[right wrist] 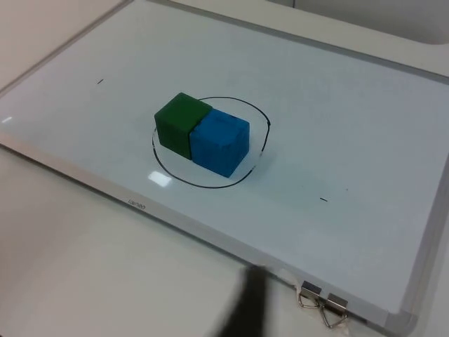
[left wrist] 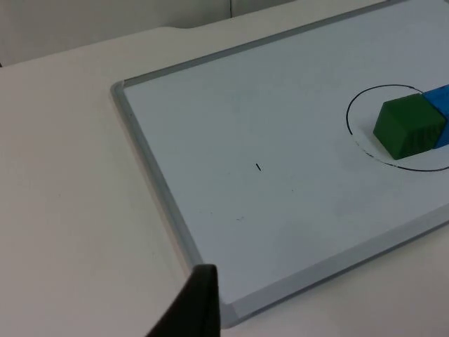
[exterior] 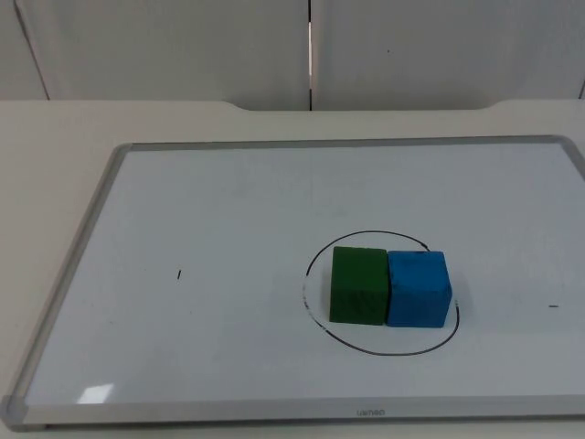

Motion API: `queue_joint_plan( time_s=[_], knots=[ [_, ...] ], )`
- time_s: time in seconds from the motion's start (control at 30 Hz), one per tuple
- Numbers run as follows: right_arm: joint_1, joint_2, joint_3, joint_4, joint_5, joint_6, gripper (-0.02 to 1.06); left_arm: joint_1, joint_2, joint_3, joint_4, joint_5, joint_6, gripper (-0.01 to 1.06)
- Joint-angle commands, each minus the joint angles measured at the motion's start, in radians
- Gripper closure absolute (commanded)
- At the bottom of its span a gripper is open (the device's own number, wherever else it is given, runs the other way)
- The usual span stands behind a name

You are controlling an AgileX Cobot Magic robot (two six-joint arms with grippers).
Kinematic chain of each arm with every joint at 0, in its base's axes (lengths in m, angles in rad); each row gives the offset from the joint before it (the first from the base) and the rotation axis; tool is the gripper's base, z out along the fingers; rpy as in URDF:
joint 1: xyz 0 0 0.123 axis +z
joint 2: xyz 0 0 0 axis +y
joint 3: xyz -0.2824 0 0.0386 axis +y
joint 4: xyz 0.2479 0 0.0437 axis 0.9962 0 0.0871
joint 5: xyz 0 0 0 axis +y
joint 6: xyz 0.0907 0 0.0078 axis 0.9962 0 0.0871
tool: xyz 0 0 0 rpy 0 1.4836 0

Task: Push the two cubes into the marked area.

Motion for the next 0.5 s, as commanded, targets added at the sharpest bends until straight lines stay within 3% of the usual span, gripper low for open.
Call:
queue_joint_plan(
  time_s=[0.0,0.03,0.47],
  knots=[
    [0.001,-0.004,0.002,-0.004,-0.012,0.0,0.14,0.002,-0.005,0.006,0.003,0.003,-0.006,0.05],
    [0.001,-0.004,0.002,-0.004,-0.012,0.0,-0.02,0.002,-0.005,0.006,0.003,0.003,-0.006,0.05],
    [0.001,-0.004,0.002,-0.002,-0.012,0.0,0.0,0.002,-0.005,0.006,0.003,0.003,-0.006,0.05]
  ],
)
